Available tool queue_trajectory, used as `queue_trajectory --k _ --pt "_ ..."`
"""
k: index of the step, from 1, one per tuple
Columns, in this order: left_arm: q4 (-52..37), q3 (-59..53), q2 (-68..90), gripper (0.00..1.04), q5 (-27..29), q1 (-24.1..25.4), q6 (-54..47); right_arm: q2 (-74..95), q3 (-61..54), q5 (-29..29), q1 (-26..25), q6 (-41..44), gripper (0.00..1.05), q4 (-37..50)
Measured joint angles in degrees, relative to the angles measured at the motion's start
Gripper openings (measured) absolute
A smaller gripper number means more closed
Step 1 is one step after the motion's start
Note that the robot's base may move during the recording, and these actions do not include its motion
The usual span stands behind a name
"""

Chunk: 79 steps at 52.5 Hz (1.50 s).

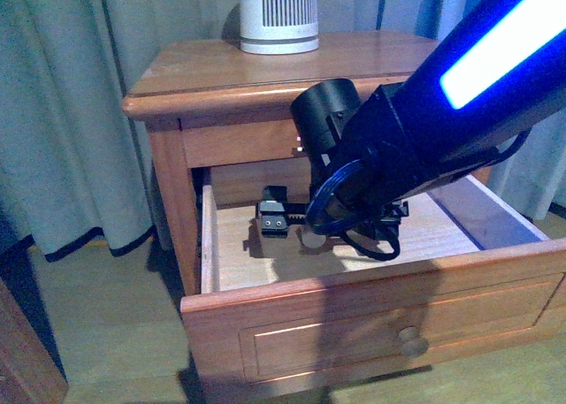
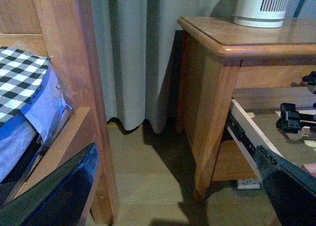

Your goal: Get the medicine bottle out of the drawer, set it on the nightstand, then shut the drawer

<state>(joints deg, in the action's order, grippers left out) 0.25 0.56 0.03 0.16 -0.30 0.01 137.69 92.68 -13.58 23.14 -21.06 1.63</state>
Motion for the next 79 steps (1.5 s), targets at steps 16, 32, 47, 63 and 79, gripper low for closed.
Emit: queue_trajectory --k 16,32,47,63,79 --pt "0.00 0.00 0.00 0.98 0.02 0.00 0.00 0.70 0.98 -1.18 0.20 0.13 0.47 0.94" --pt "0.00 0.00 0.00 0.98 0.00 0.00 0.00 -1.03 -2.14 -1.68 -0.24 2.45 0.28 4.07" --pt "0.02 0.00 0.00 0.98 0.00 0.00 0.00 -17.05 -15.08 -3.10 -0.59 -8.15 0.28 -4.33" --pt "0.00 0.00 0.00 0.98 0.00 0.00 0.00 -38.07 -27.78 -3.13 1.81 -21.44 0.28 -13.05" --pt "0.02 0.00 0.00 0.98 0.00 0.00 0.00 -41.44 -18.82 -10.64 -4.98 -7.58 0.28 -4.37"
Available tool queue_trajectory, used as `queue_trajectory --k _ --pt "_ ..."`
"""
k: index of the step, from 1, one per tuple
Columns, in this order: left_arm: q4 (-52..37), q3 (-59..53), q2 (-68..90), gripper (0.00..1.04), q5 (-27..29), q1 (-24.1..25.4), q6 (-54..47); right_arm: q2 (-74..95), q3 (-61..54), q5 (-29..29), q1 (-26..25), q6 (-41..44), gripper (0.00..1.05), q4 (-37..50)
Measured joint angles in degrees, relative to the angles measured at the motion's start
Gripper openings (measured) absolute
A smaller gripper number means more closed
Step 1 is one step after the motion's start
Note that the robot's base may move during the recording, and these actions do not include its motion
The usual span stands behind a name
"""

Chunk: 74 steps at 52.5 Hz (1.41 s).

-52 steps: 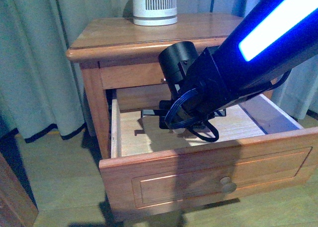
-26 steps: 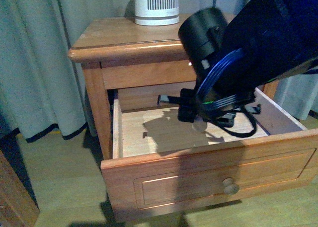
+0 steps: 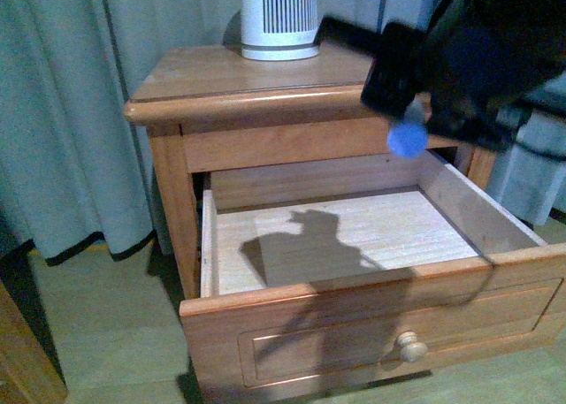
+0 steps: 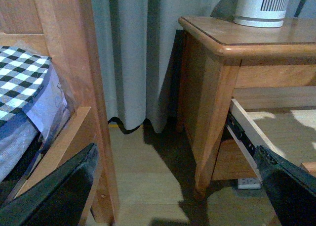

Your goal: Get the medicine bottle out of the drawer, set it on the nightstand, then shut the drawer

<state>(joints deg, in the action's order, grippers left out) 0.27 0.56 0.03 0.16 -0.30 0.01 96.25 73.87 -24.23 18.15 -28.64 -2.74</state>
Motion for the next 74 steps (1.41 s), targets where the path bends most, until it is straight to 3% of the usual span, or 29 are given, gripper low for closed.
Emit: queue_trajectory --k 12,34,41,58,68,74 --pt "-0.02 0.00 0.00 0.98 0.00 0.00 0.00 12.07 16.02 3.85 -7.48 12.94 0.28 1.07" --pt "-0.02 0.00 0.00 0.98 0.00 0.00 0.00 31.06 39.63 1.40 -10.99 18.73 0.28 -6.73" --pt "-0.02 0.00 0.00 0.98 0.00 0.00 0.00 33.55 40.39 1.40 -11.39 19.61 0.52 -6.08" --pt "0.00 0.00 0.00 0.98 0.02 0.00 0.00 27.61 31.91 3.50 -11.15 19.87 0.99 5.84" --pt "-0.02 0.00 0.00 0.98 0.00 0.00 0.00 12.04 15.15 1.53 -11.47 21.24 0.98 14.93" --pt "0.00 0.00 0.00 0.98 0.00 0.00 0.00 -2.73 -0.87 1.44 -13.09 21.00 0.98 18.32"
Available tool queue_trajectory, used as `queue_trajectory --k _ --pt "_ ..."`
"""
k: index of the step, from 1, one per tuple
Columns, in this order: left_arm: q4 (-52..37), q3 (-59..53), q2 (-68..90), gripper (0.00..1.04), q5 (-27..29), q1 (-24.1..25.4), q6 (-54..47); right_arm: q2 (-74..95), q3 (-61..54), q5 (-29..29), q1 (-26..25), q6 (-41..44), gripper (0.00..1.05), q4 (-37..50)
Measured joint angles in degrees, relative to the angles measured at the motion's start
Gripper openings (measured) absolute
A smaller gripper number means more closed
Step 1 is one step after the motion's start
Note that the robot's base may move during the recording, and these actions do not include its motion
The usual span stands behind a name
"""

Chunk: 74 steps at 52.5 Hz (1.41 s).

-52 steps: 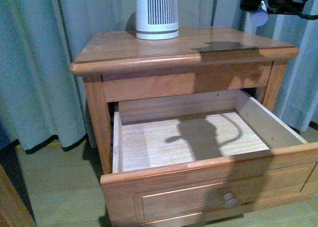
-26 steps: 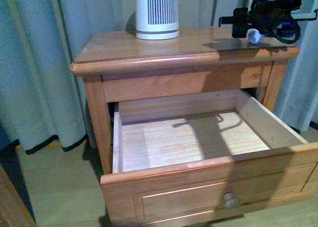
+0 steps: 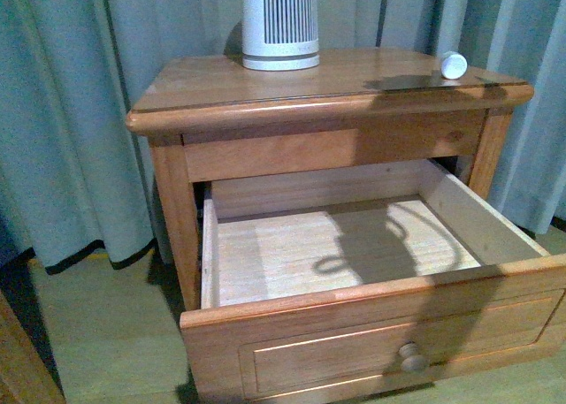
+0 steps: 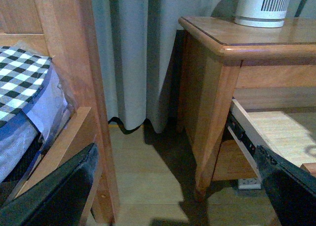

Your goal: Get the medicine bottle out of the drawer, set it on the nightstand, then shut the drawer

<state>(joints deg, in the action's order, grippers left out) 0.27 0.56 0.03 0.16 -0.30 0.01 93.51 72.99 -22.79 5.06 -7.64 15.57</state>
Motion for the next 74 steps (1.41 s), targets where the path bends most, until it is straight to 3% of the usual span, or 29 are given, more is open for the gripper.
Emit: queue_trajectory --k 12,22,29,41,48,74 --pt "0.00 0.00 0.00 0.98 0.00 0.00 0.00 -23.54 -30.27 5.03 -1.79 -2.47 0.98 -0.98" --pt "-0.02 0.00 0.00 0.98 0.00 0.00 0.00 -38.03 -51.45 5.90 2.47 -5.77 0.98 -3.85" --pt "-0.02 0.00 0.00 0.98 0.00 0.00 0.00 -29.48 -60.98 6.69 4.94 -8.04 0.98 7.96" --pt "-0.02 0.00 0.00 0.98 0.00 0.00 0.00 -7.78 -58.95 7.17 6.51 -9.09 0.98 28.11" --pt "0.00 0.00 0.00 0.98 0.00 0.00 0.00 2.23 -53.64 7.67 6.27 -8.94 0.98 33.79" --pt "-0.02 0.00 0.00 0.98 0.02 0.00 0.00 25.83 -26.10 10.21 3.50 -2.82 0.98 34.36"
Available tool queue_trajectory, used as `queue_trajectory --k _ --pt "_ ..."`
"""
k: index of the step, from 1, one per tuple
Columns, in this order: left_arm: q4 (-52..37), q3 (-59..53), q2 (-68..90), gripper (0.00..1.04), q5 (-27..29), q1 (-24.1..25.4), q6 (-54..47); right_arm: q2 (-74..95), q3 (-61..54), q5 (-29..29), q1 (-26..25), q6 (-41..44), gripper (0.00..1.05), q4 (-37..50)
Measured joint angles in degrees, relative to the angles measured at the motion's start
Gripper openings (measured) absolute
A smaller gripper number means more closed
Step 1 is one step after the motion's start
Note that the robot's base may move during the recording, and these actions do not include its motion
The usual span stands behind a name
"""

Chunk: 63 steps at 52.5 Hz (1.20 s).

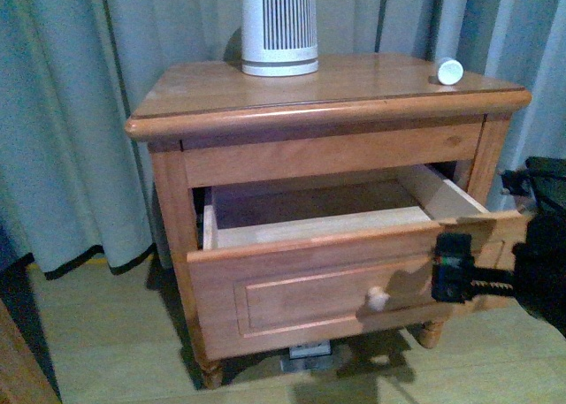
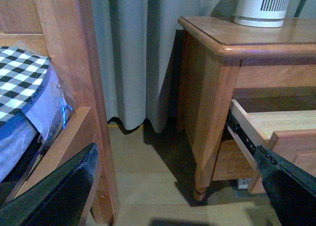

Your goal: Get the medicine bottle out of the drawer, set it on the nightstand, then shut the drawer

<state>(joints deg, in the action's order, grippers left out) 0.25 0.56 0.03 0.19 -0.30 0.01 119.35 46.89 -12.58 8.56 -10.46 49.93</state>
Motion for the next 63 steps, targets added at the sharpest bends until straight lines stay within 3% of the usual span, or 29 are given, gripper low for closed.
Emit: queue_trajectory --k 17,42,48,63 --pt "0.00 0.00 0.00 0.98 -0.02 0.00 0.00 9.33 17.53 -0.24 -0.17 3.17 0.98 -5.38" --pt "0.02 0.00 0.00 0.98 -0.02 0.00 0.00 13.11 23.21 0.46 -1.36 6.95 0.98 -5.57" --pt "0.00 0.00 0.00 0.98 -0.02 0.00 0.00 11.06 20.52 0.61 -2.25 5.77 0.98 -4.37" --pt "0.00 0.00 0.00 0.98 -0.02 0.00 0.00 -13.92 -3.58 2.01 -4.50 0.33 0.98 -5.38"
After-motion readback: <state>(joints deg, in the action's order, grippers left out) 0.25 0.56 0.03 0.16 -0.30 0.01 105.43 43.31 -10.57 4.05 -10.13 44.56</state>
